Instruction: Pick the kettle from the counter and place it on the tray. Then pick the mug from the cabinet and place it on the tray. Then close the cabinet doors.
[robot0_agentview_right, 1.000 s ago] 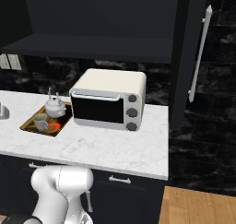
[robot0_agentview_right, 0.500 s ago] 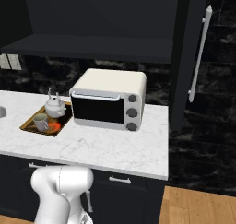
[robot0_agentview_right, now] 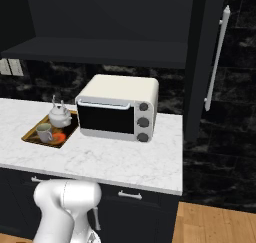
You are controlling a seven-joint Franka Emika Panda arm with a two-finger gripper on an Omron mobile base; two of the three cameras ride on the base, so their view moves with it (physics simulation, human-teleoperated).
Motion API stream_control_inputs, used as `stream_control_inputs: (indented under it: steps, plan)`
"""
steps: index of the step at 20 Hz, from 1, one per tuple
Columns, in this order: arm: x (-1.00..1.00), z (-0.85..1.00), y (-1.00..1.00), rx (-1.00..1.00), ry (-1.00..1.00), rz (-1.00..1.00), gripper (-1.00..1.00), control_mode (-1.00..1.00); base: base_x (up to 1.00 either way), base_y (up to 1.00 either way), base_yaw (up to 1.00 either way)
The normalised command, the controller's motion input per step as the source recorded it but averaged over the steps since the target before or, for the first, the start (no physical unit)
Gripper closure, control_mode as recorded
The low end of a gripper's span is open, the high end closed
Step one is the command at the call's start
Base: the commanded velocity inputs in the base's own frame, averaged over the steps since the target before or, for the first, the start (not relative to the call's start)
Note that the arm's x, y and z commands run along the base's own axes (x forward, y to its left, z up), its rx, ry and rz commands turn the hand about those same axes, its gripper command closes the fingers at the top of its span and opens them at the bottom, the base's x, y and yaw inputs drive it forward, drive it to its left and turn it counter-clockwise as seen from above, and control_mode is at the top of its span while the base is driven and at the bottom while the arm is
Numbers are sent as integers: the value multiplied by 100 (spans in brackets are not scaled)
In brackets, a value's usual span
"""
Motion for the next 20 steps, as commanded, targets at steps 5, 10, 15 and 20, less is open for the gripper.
stream_control_inputs:
  steps: [5,10,15,20]
  plan:
    - [-4,0,50,-42,-5,-32,100,-100,0,0,0]
    - [0,0,40,-45,-12,-13,100,-100,0,0,0]
    - [5,0,55,-43,-25,-8,100,-100,0,0,0]
    - [13,1,56,-45,-34,-4,100,-100,0,0,0]
